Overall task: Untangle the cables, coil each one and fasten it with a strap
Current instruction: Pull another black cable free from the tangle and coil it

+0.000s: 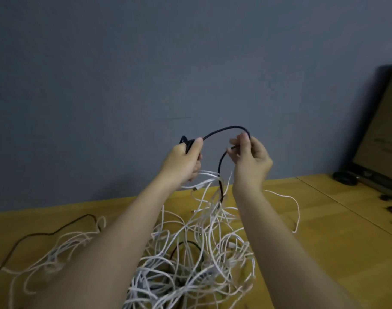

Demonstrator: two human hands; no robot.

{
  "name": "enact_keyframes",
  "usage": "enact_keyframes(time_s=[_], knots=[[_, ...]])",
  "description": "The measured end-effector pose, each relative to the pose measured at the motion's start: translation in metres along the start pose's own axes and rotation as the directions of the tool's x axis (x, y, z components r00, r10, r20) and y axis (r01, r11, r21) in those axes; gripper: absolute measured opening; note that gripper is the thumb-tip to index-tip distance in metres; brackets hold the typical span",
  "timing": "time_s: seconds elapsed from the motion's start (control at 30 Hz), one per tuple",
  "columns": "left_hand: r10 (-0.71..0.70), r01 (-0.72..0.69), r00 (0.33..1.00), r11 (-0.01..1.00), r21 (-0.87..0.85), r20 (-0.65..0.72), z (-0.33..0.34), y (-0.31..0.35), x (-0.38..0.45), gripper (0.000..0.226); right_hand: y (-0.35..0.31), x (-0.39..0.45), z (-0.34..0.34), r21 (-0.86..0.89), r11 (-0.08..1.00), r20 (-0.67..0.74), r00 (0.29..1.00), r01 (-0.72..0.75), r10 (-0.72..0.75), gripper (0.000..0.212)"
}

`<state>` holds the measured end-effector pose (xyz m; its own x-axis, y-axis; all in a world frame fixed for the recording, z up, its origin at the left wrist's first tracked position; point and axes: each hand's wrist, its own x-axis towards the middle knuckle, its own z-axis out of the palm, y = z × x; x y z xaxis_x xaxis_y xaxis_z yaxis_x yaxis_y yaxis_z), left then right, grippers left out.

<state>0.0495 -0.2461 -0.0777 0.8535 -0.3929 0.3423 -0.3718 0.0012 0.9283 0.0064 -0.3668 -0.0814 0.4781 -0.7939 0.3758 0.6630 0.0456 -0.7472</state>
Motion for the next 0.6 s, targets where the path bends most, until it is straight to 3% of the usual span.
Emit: enact_keyframes(time_s=[0.13,0.3,0.5,0.57,0.6], knots=[[0.052,-0.05,0.999,0.965,0.257,-0.004,0.005,-0.02,0.014,0.043,0.012,-0.002,0.003,0.152,0.987,-0.002,0.999,-0.049,0.05,0.016],[0.085,-0.044,0.991,0.939,0.342,-0.106,0.001,-0.019,0.013,0.045,-0.009,0.007,0.003,-0.081,0.99,0.19,0.973,-0.115,0.129,0.019],[0.187,-0.146,0.969,0.961,0.237,-0.162,-0.002,0.041,0.003,0.046,-0.061,0.004,0.021,0.134,0.988,0.236,0.966,0.071,-0.102,0.019],[0.199,-0.154,0.963,0.959,0.236,-0.18,-0.005,0.06,-0.008,0.043,-0.061,0.001,0.009,-0.013,0.999,0.208,0.978,-0.03,0.032,0.014],[0.202,-0.157,0.964,0.958,0.242,-0.174,-0.006,0.068,-0.014,0.042,-0.058,-0.002,0.0,-0.184,0.979,0.225,0.967,-0.083,0.124,0.016]])
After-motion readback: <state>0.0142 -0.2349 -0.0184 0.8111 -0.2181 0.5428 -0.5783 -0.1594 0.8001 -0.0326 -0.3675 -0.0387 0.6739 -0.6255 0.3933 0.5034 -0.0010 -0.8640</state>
